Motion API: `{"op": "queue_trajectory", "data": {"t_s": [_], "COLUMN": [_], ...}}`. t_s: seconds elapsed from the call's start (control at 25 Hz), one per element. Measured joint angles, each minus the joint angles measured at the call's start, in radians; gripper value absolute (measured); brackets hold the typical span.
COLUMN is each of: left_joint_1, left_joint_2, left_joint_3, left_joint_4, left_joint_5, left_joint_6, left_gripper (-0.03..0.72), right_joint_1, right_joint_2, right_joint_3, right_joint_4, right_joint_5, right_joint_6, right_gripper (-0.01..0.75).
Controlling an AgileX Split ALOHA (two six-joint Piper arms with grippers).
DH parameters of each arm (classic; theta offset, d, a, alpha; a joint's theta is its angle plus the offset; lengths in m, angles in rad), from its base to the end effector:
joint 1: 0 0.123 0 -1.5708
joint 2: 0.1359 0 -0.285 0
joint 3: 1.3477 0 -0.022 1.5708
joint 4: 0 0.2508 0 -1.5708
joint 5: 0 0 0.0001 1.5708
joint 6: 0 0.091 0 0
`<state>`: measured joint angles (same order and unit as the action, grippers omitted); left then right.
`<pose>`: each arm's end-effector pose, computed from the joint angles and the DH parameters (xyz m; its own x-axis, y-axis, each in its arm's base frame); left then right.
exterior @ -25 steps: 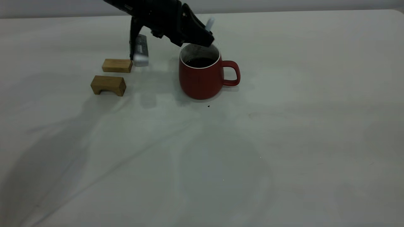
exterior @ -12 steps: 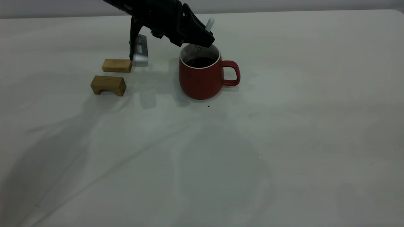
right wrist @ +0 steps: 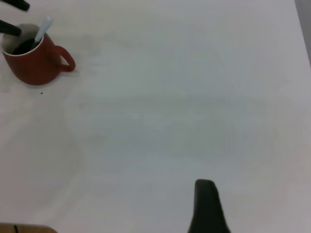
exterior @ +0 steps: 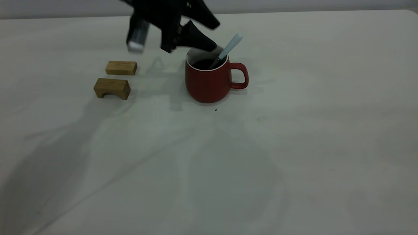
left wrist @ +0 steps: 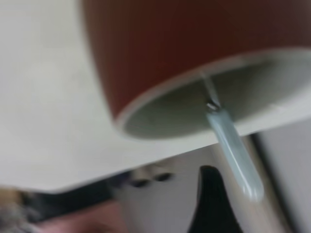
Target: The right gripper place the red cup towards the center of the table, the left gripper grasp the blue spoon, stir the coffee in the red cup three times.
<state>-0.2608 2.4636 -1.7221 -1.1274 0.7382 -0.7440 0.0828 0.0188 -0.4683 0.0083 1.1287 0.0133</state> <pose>0.4629 -0.1809 0.0731 -0.3588 -0.7137 0.6015 -0.9019 0.0990 -0.4205 -0.0019 0.0005 0.2632 -0.5575 -0.0294 -0.8296 -0.0795 0.9967 0.0182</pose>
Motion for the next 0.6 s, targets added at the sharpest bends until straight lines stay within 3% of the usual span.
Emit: {"op": "queue_trajectory", "data": {"t_s": [0.12,0.28,0.44,0.6], "left_joint_1": [0.000,0.000,0.000,0.000], "left_joint_2": [-0.071,-0.166,-0.284,-0.443], "left_joint_3": [0.000,0.000,0.002,0.004], "left_joint_4": [0.118,0.423,0.718,0.906], "left_joint_5": [0.004,0.028,0.058,0.101], "left_joint_6": [0.156,0.313,0.369,0.379], "left_gripper": [0.574,0.574,0.572,0.572], "right_joint_1": [0.000,0.000,0.000,0.000], "right_joint_2": [0.000,0.000,0.000,0.000], "right_joint_3": [0.000,0.000,0.000,0.000], "right_joint_4": [0.000,0.000,0.000,0.000], "right_joint_5": [0.000,0.000,0.000,0.000], "right_joint_6": [0.000,0.000,0.000,0.000], "right_gripper": [0.575,0.575,0.575,0.575]}}
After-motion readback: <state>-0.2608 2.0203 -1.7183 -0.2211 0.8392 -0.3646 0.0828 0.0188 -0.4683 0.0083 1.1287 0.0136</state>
